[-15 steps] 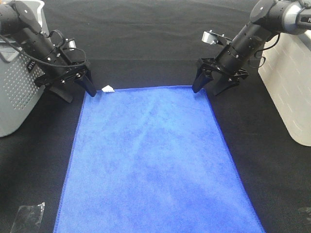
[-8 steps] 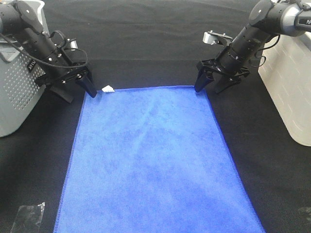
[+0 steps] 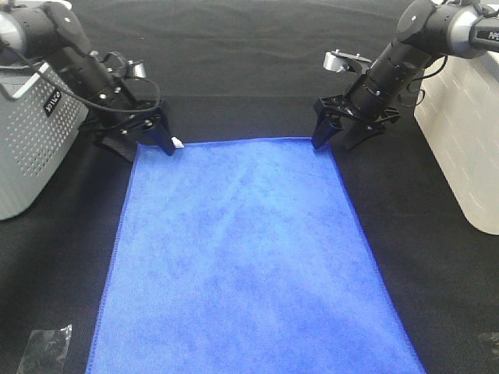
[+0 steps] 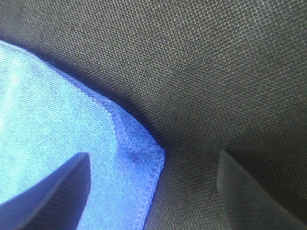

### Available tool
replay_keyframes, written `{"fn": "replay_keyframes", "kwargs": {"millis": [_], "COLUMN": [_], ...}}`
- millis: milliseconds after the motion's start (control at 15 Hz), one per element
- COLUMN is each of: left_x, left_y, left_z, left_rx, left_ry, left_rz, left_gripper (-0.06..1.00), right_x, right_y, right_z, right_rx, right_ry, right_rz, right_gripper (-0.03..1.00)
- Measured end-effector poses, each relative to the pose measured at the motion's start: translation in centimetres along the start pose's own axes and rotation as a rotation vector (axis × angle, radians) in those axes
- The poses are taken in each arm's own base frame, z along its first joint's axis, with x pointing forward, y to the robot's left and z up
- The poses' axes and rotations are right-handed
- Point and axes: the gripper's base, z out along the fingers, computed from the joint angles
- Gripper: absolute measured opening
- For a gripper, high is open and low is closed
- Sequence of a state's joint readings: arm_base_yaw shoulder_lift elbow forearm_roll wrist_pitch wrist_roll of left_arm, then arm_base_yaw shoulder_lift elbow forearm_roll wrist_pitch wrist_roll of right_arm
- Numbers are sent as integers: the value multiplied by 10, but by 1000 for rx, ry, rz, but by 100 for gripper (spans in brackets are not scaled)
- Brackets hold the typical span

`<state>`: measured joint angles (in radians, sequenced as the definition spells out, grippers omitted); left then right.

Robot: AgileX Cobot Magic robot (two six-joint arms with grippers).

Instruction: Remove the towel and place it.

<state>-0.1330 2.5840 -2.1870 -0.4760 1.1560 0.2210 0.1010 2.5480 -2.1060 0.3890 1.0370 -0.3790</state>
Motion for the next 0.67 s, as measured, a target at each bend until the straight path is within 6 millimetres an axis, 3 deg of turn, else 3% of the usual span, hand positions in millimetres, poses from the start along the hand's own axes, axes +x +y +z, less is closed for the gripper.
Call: {"fn": "replay_keyframes", "kwargs": {"millis": [133,400,667], "left_x": [-1,-1,-1], "left_y": [-10,-37,-41], "left_z": [6,18,19], "left_rx": [13,27,19], "left_ry": [-12,-24,-16], "left_rz": [10,53,68], "left_gripper": [76,75,75], "right_x": [-2,-11,-12], "right_y": [5,40,50], "right_z": [2,15,21], "right_rx": [8,5,8], "right_ry": [-6,-64,-76], "right_rz": [-16,-76,-115], "right_gripper": [73,73,69]}}
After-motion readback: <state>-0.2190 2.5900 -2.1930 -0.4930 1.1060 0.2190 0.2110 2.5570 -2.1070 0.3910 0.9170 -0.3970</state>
